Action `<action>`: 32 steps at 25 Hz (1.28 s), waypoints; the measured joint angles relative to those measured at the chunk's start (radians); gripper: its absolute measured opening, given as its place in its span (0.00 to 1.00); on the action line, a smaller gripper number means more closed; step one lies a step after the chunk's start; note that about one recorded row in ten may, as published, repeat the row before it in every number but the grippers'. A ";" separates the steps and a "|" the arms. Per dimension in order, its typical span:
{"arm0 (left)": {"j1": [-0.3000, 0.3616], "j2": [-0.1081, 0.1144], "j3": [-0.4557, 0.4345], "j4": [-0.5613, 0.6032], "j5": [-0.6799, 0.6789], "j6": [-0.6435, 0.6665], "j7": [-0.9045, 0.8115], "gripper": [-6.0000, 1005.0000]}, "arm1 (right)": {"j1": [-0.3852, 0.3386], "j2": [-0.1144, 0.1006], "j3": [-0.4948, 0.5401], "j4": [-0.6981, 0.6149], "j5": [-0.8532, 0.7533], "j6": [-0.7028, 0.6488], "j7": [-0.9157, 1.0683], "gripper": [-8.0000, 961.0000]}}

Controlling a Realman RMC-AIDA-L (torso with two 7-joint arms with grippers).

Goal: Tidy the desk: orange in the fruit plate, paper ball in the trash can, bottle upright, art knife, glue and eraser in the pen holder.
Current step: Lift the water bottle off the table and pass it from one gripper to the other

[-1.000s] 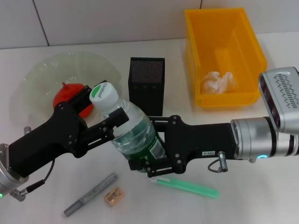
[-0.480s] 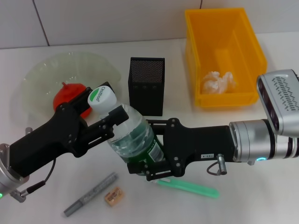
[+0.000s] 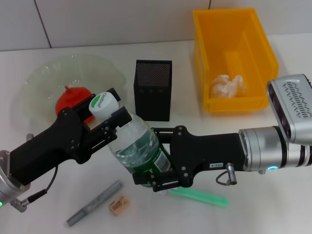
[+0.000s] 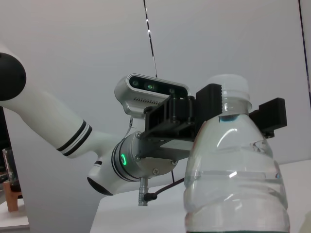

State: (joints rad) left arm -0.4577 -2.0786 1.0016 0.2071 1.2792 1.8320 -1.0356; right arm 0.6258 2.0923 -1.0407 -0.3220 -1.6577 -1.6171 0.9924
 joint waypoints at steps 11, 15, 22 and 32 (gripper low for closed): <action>-0.006 0.002 0.010 0.009 0.006 -0.007 -0.026 0.46 | -0.002 0.000 -0.001 0.000 -0.001 -0.002 -0.001 0.84; -0.007 0.002 0.011 0.011 0.009 -0.008 -0.026 0.44 | -0.001 0.000 -0.001 0.000 -0.001 -0.005 -0.002 0.84; -0.014 0.003 0.012 0.014 0.013 -0.005 -0.026 0.44 | -0.008 0.000 -0.002 0.010 0.037 -0.009 -0.009 0.84; -0.013 0.003 0.014 0.014 0.016 -0.003 -0.026 0.44 | -0.009 0.000 -0.009 0.017 0.048 0.001 -0.012 0.84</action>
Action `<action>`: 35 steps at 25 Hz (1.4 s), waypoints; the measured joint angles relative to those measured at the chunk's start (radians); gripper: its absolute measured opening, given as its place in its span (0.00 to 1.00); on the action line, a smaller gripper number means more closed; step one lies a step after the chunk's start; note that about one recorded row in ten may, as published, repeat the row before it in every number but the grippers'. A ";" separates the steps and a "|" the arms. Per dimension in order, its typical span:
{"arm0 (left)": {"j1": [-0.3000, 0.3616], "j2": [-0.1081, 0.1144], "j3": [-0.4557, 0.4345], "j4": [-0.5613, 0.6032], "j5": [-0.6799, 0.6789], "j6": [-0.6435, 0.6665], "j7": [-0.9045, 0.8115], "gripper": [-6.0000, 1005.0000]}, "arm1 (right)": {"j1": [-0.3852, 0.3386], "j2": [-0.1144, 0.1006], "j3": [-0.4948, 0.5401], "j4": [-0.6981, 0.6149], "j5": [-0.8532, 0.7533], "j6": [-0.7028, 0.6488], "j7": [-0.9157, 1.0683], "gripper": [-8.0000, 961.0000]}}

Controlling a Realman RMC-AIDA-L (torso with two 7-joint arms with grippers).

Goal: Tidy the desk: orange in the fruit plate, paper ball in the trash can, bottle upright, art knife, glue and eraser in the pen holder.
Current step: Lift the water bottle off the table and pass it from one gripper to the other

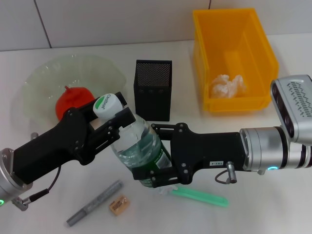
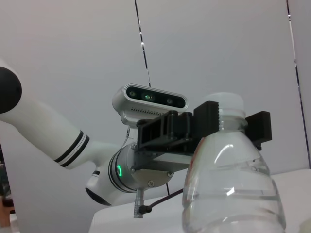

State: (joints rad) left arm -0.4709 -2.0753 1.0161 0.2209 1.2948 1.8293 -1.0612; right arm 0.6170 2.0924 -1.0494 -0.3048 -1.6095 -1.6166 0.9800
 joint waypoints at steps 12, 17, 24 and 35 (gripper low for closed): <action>0.001 0.002 0.012 0.003 -0.001 0.003 0.005 0.44 | -0.005 0.000 0.003 0.002 0.003 0.007 0.000 0.86; 0.006 0.004 0.012 0.014 0.000 0.008 0.006 0.44 | -0.012 -0.001 0.007 0.000 0.003 0.013 0.000 0.87; 0.010 0.006 0.012 0.032 0.015 0.007 0.005 0.43 | -0.028 -0.005 0.008 -0.006 0.018 0.013 -0.002 0.87; 0.020 0.010 0.011 0.052 0.023 0.018 0.005 0.43 | -0.048 -0.008 -0.001 -0.025 0.037 0.008 -0.001 0.87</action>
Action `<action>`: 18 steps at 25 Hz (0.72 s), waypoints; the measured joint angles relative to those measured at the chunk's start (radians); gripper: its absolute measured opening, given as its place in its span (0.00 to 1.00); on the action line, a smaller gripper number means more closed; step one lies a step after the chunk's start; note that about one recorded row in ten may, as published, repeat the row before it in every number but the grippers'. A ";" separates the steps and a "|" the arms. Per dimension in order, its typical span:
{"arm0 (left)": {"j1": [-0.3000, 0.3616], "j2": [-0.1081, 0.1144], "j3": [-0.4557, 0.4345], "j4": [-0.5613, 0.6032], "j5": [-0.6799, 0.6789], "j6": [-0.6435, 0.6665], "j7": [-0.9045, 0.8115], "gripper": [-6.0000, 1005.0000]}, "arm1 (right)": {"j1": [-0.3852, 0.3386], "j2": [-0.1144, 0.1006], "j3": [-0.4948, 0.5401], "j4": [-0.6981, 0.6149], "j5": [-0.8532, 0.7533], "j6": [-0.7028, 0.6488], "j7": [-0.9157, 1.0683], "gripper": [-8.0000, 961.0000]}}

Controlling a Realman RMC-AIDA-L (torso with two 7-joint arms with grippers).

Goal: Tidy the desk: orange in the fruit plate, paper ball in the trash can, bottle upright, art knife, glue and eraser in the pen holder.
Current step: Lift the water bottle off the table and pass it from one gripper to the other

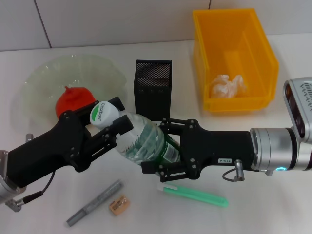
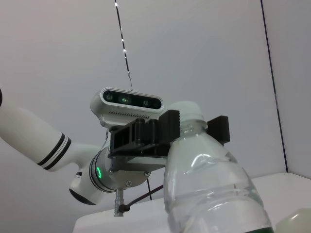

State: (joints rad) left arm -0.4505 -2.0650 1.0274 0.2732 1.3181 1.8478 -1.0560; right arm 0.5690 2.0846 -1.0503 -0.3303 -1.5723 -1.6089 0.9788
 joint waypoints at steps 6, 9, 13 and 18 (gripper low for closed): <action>-0.006 -0.002 0.001 0.000 0.001 0.008 0.003 0.43 | 0.009 0.002 -0.026 0.006 -0.003 0.009 0.004 0.87; -0.008 -0.003 0.001 0.000 0.001 0.009 0.004 0.43 | 0.012 0.002 -0.042 0.004 -0.002 0.011 0.014 0.87; -0.008 -0.003 0.002 0.000 0.002 0.009 0.005 0.43 | 0.016 0.002 -0.048 -0.001 -0.005 0.014 0.025 0.87; -0.009 -0.003 0.011 0.004 0.005 0.004 0.005 0.43 | 0.034 0.001 -0.079 -0.008 -0.006 0.016 0.026 0.87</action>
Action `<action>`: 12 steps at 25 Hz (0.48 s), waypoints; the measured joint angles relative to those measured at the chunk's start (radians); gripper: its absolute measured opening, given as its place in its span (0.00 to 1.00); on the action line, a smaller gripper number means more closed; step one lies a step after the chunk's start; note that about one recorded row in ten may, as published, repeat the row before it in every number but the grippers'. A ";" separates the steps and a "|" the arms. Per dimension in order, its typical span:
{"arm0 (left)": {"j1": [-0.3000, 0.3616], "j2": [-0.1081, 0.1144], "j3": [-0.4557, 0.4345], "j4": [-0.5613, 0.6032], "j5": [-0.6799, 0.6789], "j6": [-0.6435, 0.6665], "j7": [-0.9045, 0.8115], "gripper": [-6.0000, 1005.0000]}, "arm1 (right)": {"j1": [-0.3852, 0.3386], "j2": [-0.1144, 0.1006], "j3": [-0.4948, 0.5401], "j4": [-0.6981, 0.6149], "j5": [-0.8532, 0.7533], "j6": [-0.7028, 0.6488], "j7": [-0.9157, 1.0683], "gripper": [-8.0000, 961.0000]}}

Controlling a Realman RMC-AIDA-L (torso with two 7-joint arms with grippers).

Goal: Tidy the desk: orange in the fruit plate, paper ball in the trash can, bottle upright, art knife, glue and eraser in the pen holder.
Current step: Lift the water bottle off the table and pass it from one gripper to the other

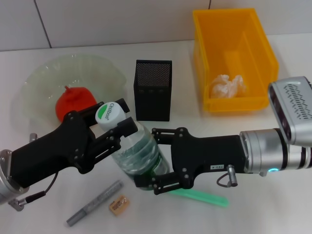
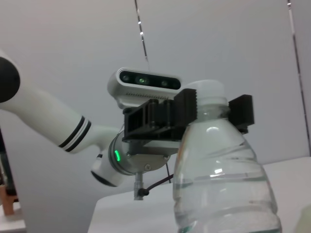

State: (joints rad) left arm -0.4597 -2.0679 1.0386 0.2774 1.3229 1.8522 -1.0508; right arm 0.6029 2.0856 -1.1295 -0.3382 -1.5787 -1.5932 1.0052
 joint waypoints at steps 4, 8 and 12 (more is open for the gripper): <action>0.000 0.000 0.002 0.004 0.001 -0.003 0.000 0.43 | 0.015 0.000 -0.030 -0.010 -0.001 0.014 0.021 0.87; 0.000 0.001 0.002 0.008 0.010 -0.005 0.000 0.43 | 0.014 -0.004 -0.042 -0.049 -0.014 0.022 0.052 0.87; 0.002 0.002 0.002 0.014 0.014 -0.006 0.000 0.43 | 0.012 -0.004 -0.043 -0.065 -0.023 0.022 0.062 0.87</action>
State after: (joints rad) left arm -0.4580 -2.0662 1.0401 0.2913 1.3369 1.8464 -1.0507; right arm 0.6149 2.0821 -1.1722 -0.4036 -1.6016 -1.5715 1.0670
